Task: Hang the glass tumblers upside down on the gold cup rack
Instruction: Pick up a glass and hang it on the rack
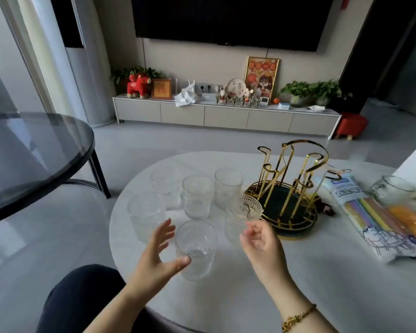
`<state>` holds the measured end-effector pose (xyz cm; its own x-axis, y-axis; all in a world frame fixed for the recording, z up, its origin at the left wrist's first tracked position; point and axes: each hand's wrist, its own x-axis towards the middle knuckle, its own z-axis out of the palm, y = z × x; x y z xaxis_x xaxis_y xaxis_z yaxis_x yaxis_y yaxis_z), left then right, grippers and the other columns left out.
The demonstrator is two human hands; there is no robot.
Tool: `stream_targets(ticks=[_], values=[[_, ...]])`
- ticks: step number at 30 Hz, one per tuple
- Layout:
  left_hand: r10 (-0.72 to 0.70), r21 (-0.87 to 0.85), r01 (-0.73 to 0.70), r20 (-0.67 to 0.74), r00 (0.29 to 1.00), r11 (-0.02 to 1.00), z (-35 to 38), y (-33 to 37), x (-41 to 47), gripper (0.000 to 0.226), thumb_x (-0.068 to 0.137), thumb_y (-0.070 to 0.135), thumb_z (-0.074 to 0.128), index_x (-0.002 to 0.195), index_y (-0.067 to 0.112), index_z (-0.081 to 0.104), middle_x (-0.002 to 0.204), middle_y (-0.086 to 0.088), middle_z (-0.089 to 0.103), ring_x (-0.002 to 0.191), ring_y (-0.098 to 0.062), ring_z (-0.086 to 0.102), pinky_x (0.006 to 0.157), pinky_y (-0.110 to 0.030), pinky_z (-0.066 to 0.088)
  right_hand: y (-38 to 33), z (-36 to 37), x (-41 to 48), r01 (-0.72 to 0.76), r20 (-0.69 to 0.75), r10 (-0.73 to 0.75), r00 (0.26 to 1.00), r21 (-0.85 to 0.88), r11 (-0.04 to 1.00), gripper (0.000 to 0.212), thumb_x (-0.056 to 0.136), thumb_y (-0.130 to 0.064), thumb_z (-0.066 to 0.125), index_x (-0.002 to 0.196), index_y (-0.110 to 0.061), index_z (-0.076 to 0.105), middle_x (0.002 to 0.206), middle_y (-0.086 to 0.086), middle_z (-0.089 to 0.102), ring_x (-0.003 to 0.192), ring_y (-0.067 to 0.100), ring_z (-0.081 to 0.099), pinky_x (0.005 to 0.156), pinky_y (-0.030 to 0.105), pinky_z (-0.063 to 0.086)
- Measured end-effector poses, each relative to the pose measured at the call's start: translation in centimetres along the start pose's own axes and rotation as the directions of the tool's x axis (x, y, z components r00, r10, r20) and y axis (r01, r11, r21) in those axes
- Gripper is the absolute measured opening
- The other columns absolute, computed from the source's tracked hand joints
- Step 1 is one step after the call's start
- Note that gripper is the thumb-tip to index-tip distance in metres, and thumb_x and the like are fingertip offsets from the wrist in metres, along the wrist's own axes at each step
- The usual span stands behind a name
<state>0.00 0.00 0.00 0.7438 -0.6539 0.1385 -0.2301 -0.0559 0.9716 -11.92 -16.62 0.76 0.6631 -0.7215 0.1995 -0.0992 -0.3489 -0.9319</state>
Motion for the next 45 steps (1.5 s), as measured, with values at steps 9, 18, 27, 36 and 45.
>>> stream_targets(ticks=[9, 18, 27, 36, 45], values=[[0.042, 0.077, -0.046, 0.047, 0.998, 0.996, 2.5, -2.6, 0.7, 0.102, 0.047, 0.005, 0.087, 0.115, 0.043, 0.020, 0.113, 0.013, 0.048, 0.111, -0.011, 0.049, 0.094, -0.018, 0.036, 3.1, 0.4, 0.8, -0.179, -0.081, 0.172, 0.982, -0.089, 0.980, 0.083, 0.069, -0.011, 0.074, 0.134, -0.011, 0.022, 0.135, 0.014, 0.037, 0.121, 0.020, 0.036, 0.092, 0.026, 0.032], [0.008, 0.133, -0.008, 0.003, 1.000, 0.991, 3.0, -2.7, 2.3, 0.089, 0.042, 0.023, 0.085, 0.113, 0.034, 0.032, 0.109, 0.016, 0.051, 0.111, -0.011, 0.052, 0.096, -0.030, 0.039, 4.5, 2.1, 3.0, -0.161, -0.089, 0.147, 0.985, -0.175, 0.971, 0.101, 0.060, -0.012, 0.080, 0.137, -0.007, 0.015, 0.141, 0.020, 0.033, 0.130, 0.031, 0.031, 0.108, 0.042, 0.029], [0.122, 0.116, -0.118, -0.025, 0.992, 0.986, 1.2, -0.4, 1.9, 0.068, 0.065, 0.033, 0.064, 0.120, 0.038, 0.024, 0.131, 0.014, 0.036, 0.120, 0.000, 0.039, 0.094, -0.001, 0.029, 5.0, 2.6, 4.2, -0.176, -0.199, 0.119, 0.973, -0.299, 0.938, 0.077, 0.054, -0.024, 0.082, 0.117, -0.003, 0.042, 0.120, 0.018, 0.051, 0.115, 0.033, 0.041, 0.095, 0.039, 0.030], [0.381, 0.254, -0.397, 0.111, 0.918, 0.882, 4.1, 7.7, 9.5, 0.025, 0.089, 0.013, 0.046, 0.111, 0.025, 0.052, 0.117, 0.013, 0.049, 0.111, 0.001, 0.045, 0.087, 0.007, 0.026, 5.0, -2.3, 2.2, -0.052, -0.074, 0.059, 0.996, 0.097, 0.994, 0.073, 0.060, -0.005, 0.079, 0.110, -0.035, 0.036, 0.120, -0.003, 0.048, 0.111, 0.011, 0.046, 0.086, 0.020, 0.041], [0.248, 0.439, -0.486, 0.494, 0.833, 0.756, 11.7, 15.9, 19.2, 0.033, 0.094, 0.007, 0.033, 0.122, 0.015, 0.048, 0.133, -0.009, 0.052, 0.122, -0.023, 0.046, 0.099, -0.027, 0.030, 1.1, -10.3, 0.9, -0.057, 0.028, 0.064, 0.998, -0.197, 0.979, 0.088, 0.042, -0.051, 0.071, 0.108, -0.066, 0.014, 0.111, -0.030, 0.040, 0.100, -0.011, 0.047, 0.074, 0.009, 0.042]])
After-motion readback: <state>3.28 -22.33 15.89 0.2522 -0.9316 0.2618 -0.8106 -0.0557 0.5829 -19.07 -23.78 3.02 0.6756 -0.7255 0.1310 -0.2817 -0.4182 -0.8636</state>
